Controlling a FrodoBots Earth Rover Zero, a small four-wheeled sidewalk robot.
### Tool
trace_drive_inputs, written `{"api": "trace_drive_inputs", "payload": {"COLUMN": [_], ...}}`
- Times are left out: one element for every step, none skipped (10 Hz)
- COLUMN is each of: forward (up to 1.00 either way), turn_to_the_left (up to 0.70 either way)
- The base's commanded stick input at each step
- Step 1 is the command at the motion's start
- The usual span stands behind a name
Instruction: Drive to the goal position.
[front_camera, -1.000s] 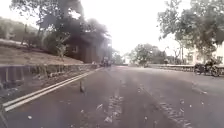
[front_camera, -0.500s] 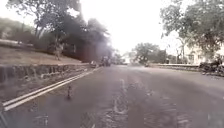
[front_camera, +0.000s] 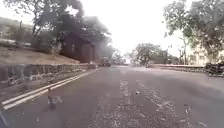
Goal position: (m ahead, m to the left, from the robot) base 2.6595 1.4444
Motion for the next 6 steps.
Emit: {"api": "trace_drive_inputs", "payload": {"forward": [1.0,1.0,1.0,1.0,1.0,1.0], "turn_to_the_left": [0.0,0.0,0.0,0.0,0.0,0.0]}}
